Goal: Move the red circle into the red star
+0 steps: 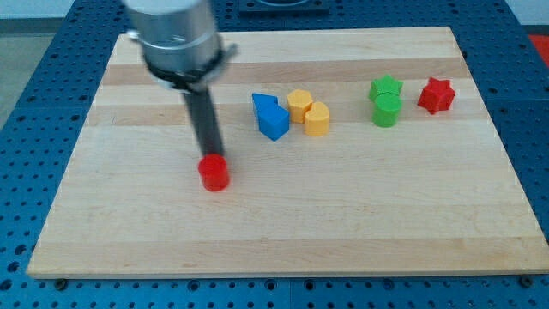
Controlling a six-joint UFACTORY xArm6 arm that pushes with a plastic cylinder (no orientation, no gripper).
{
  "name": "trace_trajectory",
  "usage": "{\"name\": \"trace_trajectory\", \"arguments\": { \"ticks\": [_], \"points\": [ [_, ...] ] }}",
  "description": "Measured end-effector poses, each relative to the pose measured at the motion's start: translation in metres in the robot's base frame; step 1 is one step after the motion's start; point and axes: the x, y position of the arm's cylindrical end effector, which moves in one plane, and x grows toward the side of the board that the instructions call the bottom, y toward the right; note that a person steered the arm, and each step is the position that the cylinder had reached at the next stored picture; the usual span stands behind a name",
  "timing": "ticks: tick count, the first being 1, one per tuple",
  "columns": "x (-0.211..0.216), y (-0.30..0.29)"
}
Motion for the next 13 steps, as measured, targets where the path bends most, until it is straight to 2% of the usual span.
{"name": "trace_trajectory", "arguments": {
  "ticks": [1,2,3,4,5,6,7,8,9,10,11,13],
  "points": [
    [0.008,0.025],
    [-0.01,-0.018],
    [-0.004,-0.071],
    [0.044,-0.098],
    [0.048,-0.061],
    [0.023,-0.01],
    [0.018,0.056],
    [0.018,0.085],
    [0.021,0.049],
    [0.058,0.036],
    [0.073,0.072],
    [0.024,0.167]
  ]
}}
